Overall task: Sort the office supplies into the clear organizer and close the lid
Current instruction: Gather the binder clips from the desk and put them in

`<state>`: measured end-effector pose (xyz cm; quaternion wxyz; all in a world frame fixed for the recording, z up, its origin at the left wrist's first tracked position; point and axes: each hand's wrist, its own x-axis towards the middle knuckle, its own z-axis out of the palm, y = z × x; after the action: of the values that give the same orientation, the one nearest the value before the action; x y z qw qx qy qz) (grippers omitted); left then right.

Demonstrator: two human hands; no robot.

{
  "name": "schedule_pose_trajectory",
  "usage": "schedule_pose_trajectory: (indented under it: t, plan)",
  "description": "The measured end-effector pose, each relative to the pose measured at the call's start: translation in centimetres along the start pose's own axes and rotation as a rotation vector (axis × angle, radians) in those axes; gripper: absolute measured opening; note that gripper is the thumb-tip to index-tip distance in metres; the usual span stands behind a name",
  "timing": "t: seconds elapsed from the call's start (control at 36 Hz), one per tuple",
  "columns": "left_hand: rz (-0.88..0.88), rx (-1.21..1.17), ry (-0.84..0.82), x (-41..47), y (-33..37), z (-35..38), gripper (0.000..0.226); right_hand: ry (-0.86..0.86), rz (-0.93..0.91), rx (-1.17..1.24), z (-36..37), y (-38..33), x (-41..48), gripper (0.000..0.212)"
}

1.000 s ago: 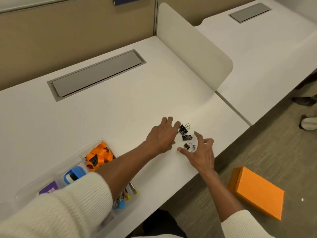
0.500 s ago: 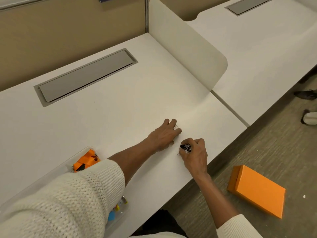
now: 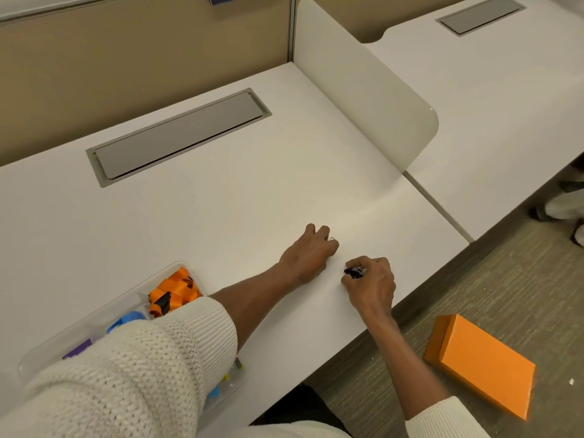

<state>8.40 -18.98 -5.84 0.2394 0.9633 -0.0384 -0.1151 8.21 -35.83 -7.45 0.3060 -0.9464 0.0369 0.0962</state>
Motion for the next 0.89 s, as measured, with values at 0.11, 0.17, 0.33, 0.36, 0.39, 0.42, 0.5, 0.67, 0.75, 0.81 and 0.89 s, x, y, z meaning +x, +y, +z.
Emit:
schedule_pose_trajectory:
  t: [0.11,0.17,0.33,0.36,0.39,0.42,0.5,0.67,0.75,0.81,0.89]
  plan:
    - [-0.070,-0.169,0.028,-0.1,-0.5,-0.3,0.030,0.002,0.014,0.019,-0.5,0.0,0.0,0.025]
    - [-0.076,-0.203,0.032,-0.1,-0.6,-0.8,0.029,-0.014,0.060,0.098,-1.1,0.2,0.3,0.022]
    - [-0.142,-0.363,0.119,-1.0,-0.8,-1.9,0.025,-0.096,0.275,0.530,-3.2,0.1,0.7,0.025]
    - [-0.156,-0.394,0.135,-1.4,-0.8,-2.2,0.025,-0.112,0.282,0.580,-3.6,-0.1,0.7,0.025]
    - [-0.170,-0.422,0.150,-1.8,-0.8,-2.6,0.025,-0.127,0.277,0.621,-4.1,-0.4,0.6,0.024]
    - [-0.184,-0.447,0.165,-2.4,-0.8,-3.0,0.025,-0.139,0.264,0.650,-4.5,-0.8,0.5,0.024]
    - [-0.217,-0.499,0.211,-4.8,-1.0,-4.4,0.025,-0.180,0.199,0.671,-5.1,-2.7,-0.3,0.023]
    - [-0.266,-0.564,0.325,-12.4,-2.4,-6.9,0.020,-0.408,0.045,0.635,-3.9,-8.4,-3.6,0.022]
    - [-0.316,-0.582,0.397,-17.3,-3.4,-7.4,0.021,-0.539,-0.019,0.575,-2.3,-11.4,-5.8,0.022]
    - [-0.367,-0.577,0.453,-20.9,-4.2,-7.4,0.022,-0.629,-0.064,0.519,-1.0,-13.3,-7.4,0.023]
    - [-0.481,-0.569,0.519,-26.4,-5.2,-6.9,0.026,-0.752,-0.142,0.420,1.1,-16.0,-10.2,0.024]
